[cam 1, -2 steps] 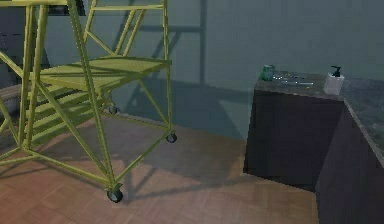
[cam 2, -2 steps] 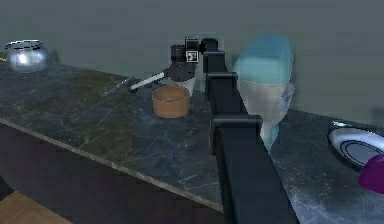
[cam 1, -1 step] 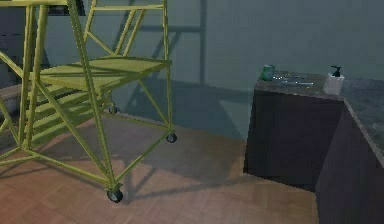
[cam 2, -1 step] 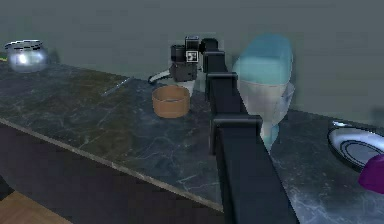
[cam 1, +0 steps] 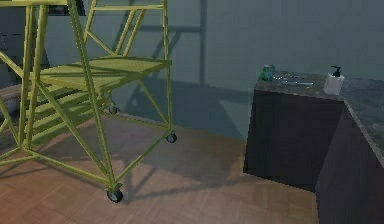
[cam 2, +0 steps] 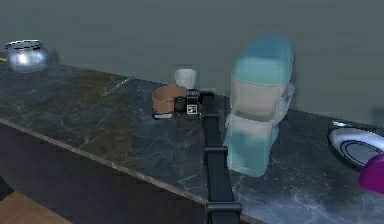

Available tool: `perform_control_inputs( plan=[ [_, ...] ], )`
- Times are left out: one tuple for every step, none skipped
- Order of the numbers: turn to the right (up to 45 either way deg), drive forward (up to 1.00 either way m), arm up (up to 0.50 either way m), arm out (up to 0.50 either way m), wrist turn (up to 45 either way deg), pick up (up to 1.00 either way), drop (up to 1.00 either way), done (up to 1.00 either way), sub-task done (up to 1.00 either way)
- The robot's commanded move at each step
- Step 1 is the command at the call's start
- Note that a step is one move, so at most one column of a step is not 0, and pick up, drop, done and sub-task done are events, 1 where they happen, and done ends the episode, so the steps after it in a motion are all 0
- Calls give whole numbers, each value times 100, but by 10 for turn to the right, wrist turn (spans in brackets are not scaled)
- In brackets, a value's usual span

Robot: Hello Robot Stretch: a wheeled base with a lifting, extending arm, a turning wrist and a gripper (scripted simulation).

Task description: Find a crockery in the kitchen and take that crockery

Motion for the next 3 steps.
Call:
perform_control_inputs(
  plan=[
    [0,0,0,0,0,100,0,0,0],
    [0,0,10,0,0,0,0,0,0],
    [0,0,0,0,0,0,0,100,0]
  ],
)
